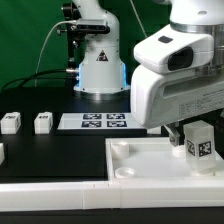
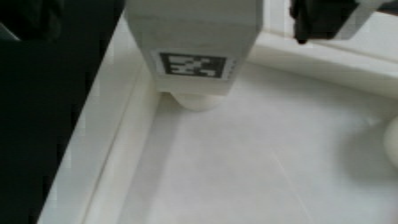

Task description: Assemble one leg

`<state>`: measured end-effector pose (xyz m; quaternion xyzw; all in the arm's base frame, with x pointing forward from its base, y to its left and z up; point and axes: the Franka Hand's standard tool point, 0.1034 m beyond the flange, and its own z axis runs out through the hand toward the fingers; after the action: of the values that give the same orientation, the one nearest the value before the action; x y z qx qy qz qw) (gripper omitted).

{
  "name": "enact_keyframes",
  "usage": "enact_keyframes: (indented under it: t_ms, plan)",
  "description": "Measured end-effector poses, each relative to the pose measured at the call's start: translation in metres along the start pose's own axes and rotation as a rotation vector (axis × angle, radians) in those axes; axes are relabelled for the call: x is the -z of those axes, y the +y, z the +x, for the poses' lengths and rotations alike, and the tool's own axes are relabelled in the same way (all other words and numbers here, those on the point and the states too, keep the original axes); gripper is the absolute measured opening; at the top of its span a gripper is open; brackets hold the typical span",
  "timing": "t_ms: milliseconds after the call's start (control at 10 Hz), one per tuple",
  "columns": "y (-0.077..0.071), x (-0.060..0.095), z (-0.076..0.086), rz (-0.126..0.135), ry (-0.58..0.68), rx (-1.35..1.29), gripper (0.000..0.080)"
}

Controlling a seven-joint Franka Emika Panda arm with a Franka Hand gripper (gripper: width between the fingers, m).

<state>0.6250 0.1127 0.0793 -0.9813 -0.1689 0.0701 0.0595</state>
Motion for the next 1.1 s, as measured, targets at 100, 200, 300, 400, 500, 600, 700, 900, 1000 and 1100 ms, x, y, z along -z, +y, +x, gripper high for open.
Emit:
enact_keyframes:
  t_ms: [100, 200, 300, 400, 500, 600, 700, 900, 1000, 1100]
  plan:
    - [-0.0003, -0.0015, -0.0011, 0.000, -0.002, 0.000, 0.0546]
    - [-0.0007, -0.0031, -0.0022, 0.001, -0.004, 0.000, 0.0409]
    - [-0.0015, -0.0028, -0.0019, 0.000, -0.003, 0.002, 0.0409]
    - [-0.0008, -0.0024, -0.0020, -0.004, -0.004, 0.004, 0.0295]
    - [-0.0005, -0.0029, -0.0022, -0.004, -0.004, -0.020, 0.0295]
    - [-0.0006, -0.0029, -0.0022, -0.004, -0.004, -0.045, 0.0295]
    - [-0.0009, -0.0030, -0.0021, -0.002, -0.004, -0.078, 0.0295]
    - [-0.0033, -0.0032, -0.0017, 0.006, -0.004, -0.291, 0.0295]
    - [-0.0041, -0.0033, -0.0015, 0.007, -0.004, -0.388, 0.0295]
    - [-0.0054, -0.0034, -0.0013, 0.010, -0.004, -0.478, 0.0295]
